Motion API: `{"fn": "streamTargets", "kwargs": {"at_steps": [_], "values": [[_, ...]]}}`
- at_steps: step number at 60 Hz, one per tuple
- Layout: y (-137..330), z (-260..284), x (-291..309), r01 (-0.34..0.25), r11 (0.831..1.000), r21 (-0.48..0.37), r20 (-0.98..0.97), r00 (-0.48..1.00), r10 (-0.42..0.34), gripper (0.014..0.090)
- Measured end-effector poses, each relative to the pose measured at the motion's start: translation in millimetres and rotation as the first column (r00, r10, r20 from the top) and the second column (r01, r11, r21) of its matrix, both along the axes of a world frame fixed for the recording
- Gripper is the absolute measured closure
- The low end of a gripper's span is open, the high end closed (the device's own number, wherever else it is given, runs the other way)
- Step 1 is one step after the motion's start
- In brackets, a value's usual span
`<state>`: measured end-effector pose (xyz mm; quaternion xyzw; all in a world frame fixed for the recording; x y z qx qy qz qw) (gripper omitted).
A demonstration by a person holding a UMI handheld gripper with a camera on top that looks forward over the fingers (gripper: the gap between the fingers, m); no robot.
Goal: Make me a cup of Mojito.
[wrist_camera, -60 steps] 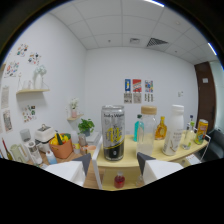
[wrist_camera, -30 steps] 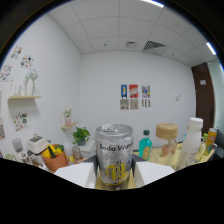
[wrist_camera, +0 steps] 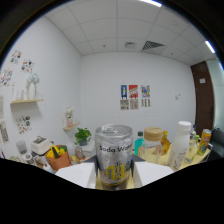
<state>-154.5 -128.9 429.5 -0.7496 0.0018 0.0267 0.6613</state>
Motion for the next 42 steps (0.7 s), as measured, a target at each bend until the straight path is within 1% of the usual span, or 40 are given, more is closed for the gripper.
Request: {"fn": "streamTargets", "kwargs": {"at_steps": [8,16,21,28,31,35,42], "values": [[-40.5,2.6,10.2,-0.033,0.999,0.017,-0.013,0.999,0.034,0.0537],[-76.5,-22.8,28.7,-0.025,1.000,-0.003,-0.028,0.999,0.025,0.0537],[-94.3,-52.2,43.7,-0.013,0.999,-0.034,-0.053,0.999,0.011,0.0537],[-107.3,-100.6,65.2,0.004,0.996,-0.085,-0.075,0.997,-0.011,0.0539],[-109.7,-122.1,72.0,0.004,0.994,-0.110,-0.100,0.995,-0.015,0.0538],[-109.6,-150.3,83.2,0.018,0.989,-0.146,-0.155,0.987,-0.041,0.0537],[-107.3,-188.9,90.3,0.011,0.982,-0.189,-0.266,0.962,-0.062,0.0538]]}}
